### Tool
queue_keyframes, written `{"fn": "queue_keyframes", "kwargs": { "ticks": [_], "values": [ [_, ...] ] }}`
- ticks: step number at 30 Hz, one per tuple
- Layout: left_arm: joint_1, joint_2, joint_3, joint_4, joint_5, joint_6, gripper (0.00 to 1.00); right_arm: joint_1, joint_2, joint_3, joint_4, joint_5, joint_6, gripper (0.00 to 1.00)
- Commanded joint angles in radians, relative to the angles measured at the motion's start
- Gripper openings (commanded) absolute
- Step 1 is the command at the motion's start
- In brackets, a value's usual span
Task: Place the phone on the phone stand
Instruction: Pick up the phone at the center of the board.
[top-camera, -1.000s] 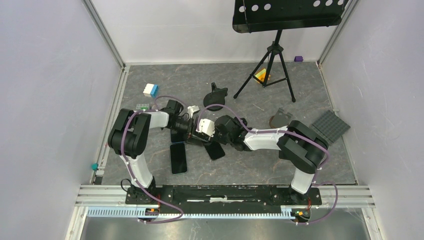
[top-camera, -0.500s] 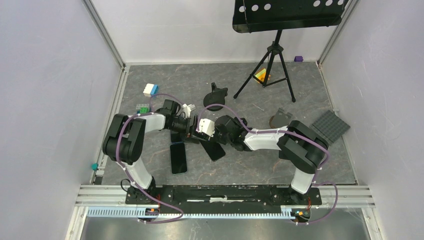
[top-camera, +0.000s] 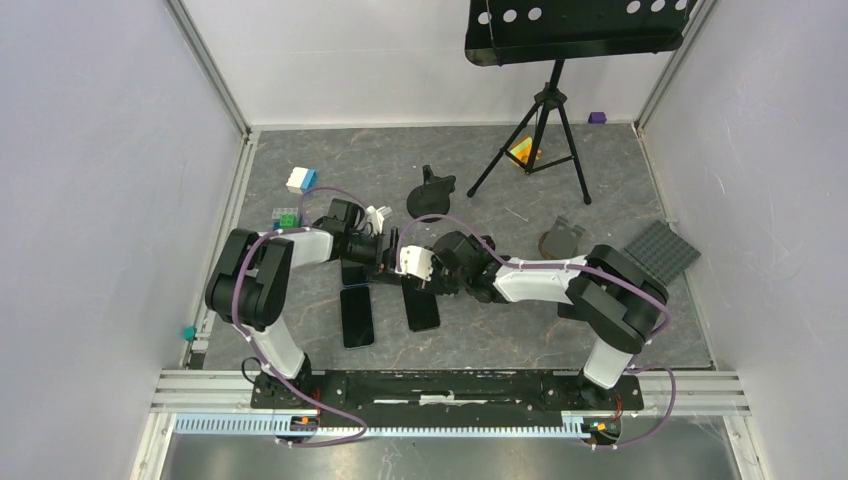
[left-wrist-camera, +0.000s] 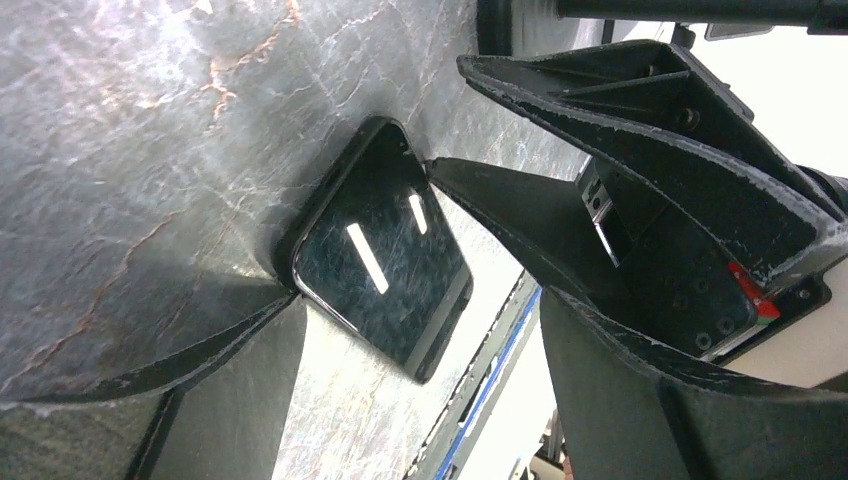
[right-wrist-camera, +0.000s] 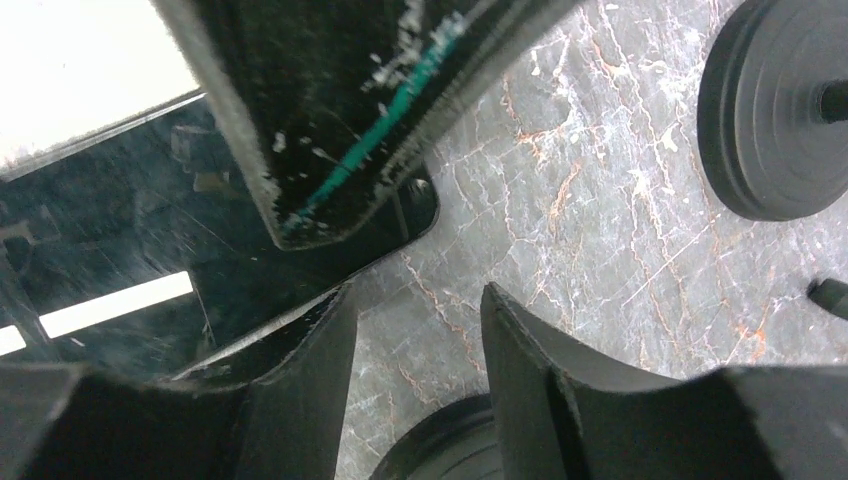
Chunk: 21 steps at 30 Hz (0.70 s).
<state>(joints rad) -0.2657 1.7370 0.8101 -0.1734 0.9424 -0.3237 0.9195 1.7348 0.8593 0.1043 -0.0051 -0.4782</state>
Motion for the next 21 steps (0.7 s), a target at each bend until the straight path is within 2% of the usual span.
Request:
{"fn": "queue_keyframes", "kwargs": {
  "ticks": [1, 5, 10, 21],
  "values": [
    [-0.035, 0.021, 0.015, 0.092, 0.013, -0.065, 0.89, 0.006, 0.013, -0.026, -0.171, -0.104, -0.035, 0.57],
    [-0.04, 0.03, 0.027, 0.098, 0.004, -0.079, 0.89, 0.005, 0.002, -0.042, -0.182, -0.094, -0.042, 0.59],
    [-0.034, -0.002, 0.034, -0.037, -0.047, 0.033, 0.92, 0.005, -0.054, -0.098, -0.177, -0.086, -0.074, 0.59],
    [-0.022, 0.003, 0.057, -0.257, -0.044, 0.241, 0.93, 0.057, -0.155, -0.206, -0.172, -0.231, -0.18, 0.57]
  ]
}}
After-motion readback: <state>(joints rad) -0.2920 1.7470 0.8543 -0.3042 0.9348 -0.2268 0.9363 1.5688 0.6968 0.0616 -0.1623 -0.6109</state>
